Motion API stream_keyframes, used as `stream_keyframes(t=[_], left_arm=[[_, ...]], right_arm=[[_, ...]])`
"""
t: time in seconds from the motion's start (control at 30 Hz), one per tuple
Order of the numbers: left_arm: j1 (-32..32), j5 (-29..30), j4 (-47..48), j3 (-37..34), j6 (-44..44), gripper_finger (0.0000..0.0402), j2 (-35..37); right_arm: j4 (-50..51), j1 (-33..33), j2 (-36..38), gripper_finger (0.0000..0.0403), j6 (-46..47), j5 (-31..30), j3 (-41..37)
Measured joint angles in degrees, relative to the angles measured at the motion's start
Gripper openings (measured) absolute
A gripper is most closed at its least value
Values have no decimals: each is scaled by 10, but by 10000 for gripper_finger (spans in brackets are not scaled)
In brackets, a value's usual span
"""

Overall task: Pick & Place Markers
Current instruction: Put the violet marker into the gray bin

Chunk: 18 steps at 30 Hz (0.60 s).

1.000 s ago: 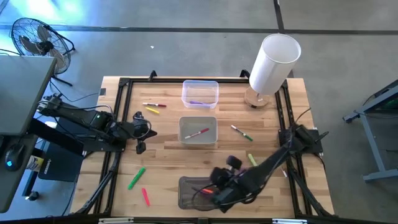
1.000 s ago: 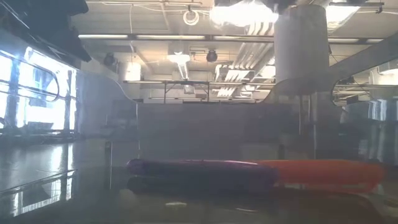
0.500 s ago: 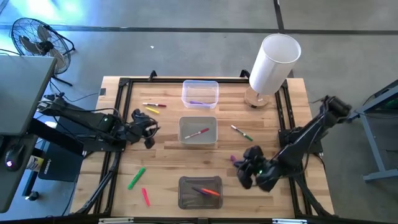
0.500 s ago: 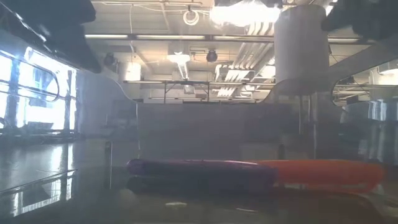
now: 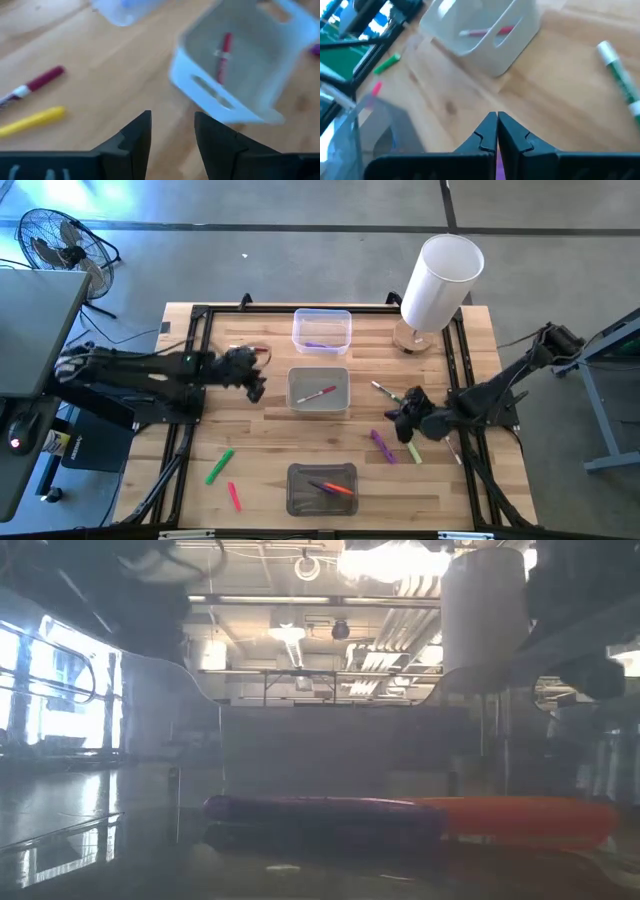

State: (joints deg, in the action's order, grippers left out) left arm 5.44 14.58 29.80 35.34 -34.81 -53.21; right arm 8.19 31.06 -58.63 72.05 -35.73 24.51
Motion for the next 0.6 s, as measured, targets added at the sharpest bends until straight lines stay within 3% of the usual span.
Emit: stream_keyframes(t=[0.17, 0.27, 0.4, 0.6], left_arm=[[185, -139, 3, 53, 151, 139, -70], [267, -187, 37, 100, 223, 138, -121], [334, -197, 105, 175, 325, 138, -194], [371, -190, 198, 267, 457, 138, -294]], right_arm=[[-27, -58, 61, 1, -61, 1, -36], [-31, -91, 90, 1, -113, 13, -37], [-41, -131, 119, 2, -179, 52, -37], [-46, -180, 145, 2, -249, 128, -37]])
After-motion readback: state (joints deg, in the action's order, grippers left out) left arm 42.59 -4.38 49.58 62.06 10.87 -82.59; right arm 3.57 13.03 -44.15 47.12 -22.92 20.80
